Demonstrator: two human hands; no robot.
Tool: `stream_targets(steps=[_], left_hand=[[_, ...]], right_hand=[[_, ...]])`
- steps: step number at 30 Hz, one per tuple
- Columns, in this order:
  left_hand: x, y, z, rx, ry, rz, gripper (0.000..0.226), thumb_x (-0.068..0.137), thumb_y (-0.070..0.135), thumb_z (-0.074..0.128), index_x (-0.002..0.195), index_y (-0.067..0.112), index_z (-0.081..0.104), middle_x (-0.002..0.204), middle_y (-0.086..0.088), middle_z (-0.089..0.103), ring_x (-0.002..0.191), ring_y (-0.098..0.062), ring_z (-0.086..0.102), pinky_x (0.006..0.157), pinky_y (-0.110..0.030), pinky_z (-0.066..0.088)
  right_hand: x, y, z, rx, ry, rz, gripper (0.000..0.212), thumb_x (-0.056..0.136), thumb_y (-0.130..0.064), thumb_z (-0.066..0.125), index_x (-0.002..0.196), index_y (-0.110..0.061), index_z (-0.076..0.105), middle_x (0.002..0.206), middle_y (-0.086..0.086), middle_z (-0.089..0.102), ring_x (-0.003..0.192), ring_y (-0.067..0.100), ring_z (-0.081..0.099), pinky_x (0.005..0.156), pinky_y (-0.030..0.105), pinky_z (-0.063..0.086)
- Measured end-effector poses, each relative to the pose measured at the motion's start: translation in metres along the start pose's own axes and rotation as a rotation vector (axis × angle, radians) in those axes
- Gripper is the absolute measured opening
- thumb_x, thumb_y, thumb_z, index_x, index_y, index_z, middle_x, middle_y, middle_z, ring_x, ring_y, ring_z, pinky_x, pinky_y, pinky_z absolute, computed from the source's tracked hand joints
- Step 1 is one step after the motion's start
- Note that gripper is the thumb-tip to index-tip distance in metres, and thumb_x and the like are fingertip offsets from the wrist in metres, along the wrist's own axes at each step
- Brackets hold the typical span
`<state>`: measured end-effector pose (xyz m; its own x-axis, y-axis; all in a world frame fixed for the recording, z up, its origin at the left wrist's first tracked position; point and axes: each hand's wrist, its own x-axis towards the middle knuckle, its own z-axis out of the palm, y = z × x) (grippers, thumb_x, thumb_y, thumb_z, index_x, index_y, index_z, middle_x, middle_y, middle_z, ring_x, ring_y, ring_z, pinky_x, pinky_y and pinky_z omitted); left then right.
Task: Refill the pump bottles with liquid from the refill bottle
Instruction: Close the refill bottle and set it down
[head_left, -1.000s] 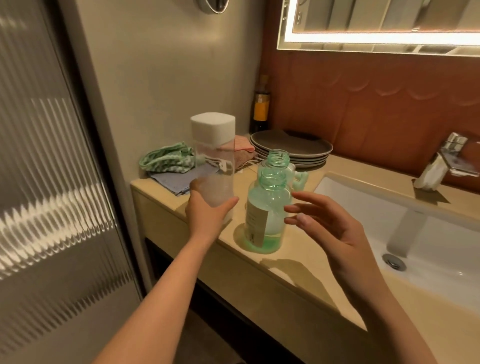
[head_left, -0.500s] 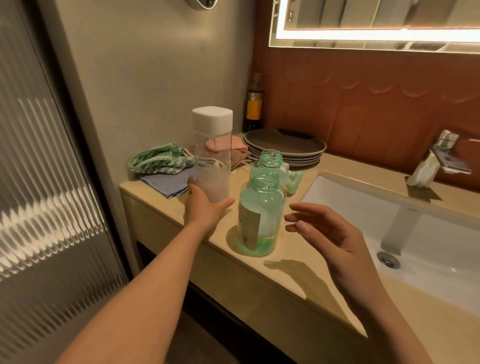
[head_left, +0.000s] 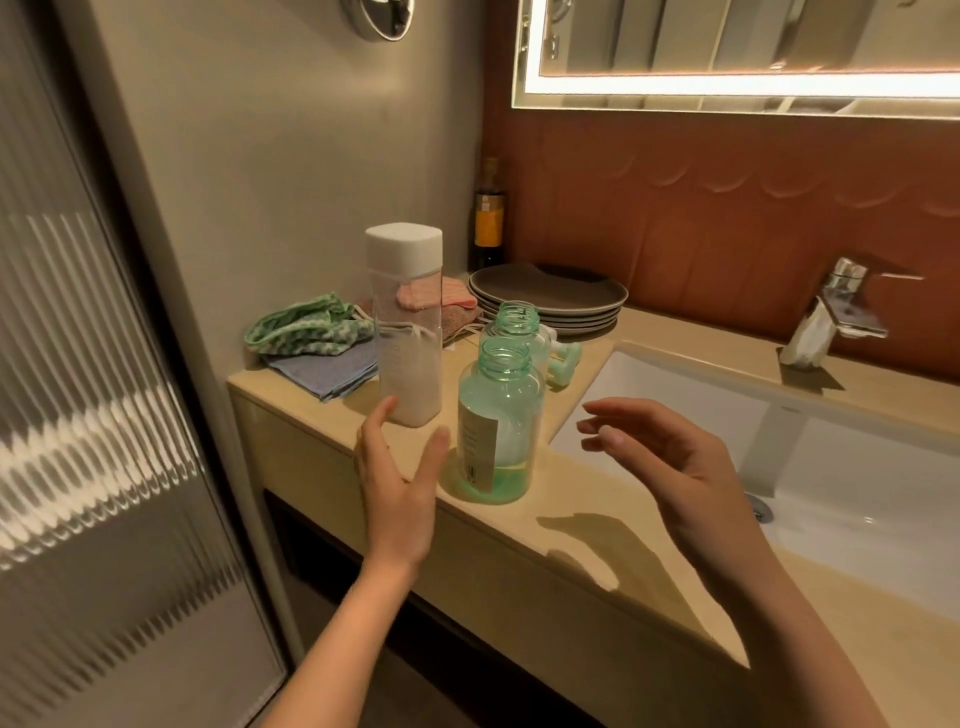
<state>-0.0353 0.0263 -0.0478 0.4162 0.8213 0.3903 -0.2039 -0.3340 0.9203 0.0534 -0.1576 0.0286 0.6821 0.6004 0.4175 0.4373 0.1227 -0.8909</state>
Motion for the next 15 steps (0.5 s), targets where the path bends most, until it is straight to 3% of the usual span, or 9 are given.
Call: stream_targets(steps=[4,7,10,13,15], left_hand=[[-0.012,0.007,0.015,0.114,-0.225,0.027,0.097,0.057,0.062,0.070,0.139,0.031,0.028,0.138,0.010,0.040,0.128,-0.004,0.036,0.103,-0.023,0.033],[-0.006,0.010,0.025,0.173,-0.302,-0.052,0.113,0.049,0.064,0.075,0.142,0.038,0.018,0.142,0.010,0.038,0.130,-0.010,0.036,0.105,-0.034,0.037],[0.005,0.009,0.032,0.268,-0.260,-0.042,0.107,0.049,0.059,0.081,0.138,0.035,0.027,0.135,0.008,0.046,0.124,-0.015,0.042,0.101,-0.039,0.041],[0.012,0.013,0.035,0.391,-0.266,-0.004,0.106,0.042,0.072,0.071,0.131,0.027,0.036,0.127,0.006,0.052,0.117,-0.017,0.047,0.095,-0.041,0.045],[0.015,0.015,0.037,0.447,-0.295,0.015,0.096,0.047,0.068,0.074,0.126,0.025,0.039,0.123,0.006,0.053,0.113,-0.016,0.048,0.092,-0.039,0.045]], right_hand=[[0.014,0.003,-0.005,-0.204,-0.024,-0.077,0.013,0.089,-0.025,0.061,0.101,-0.030,0.065,0.098,-0.007,0.070,0.094,0.009,0.065,0.084,0.024,0.053],[0.031,0.008,-0.008,-0.433,-0.060,-0.085,0.014,0.090,-0.024,0.059,0.102,-0.027,0.065,0.100,-0.008,0.068,0.093,0.003,0.062,0.081,0.015,0.048],[0.049,0.017,-0.011,-0.614,-0.113,-0.027,0.018,0.091,-0.025,0.059,0.106,-0.020,0.066,0.101,-0.004,0.068,0.090,0.004,0.060,0.078,0.013,0.045],[0.065,0.034,-0.012,-0.726,-0.159,0.096,0.027,0.091,-0.028,0.058,0.115,-0.016,0.063,0.111,0.001,0.066,0.097,0.011,0.060,0.084,0.023,0.048],[0.075,0.047,-0.011,-0.741,-0.166,0.180,0.035,0.091,-0.031,0.058,0.123,-0.015,0.058,0.120,0.003,0.063,0.104,0.015,0.058,0.087,0.029,0.048]])
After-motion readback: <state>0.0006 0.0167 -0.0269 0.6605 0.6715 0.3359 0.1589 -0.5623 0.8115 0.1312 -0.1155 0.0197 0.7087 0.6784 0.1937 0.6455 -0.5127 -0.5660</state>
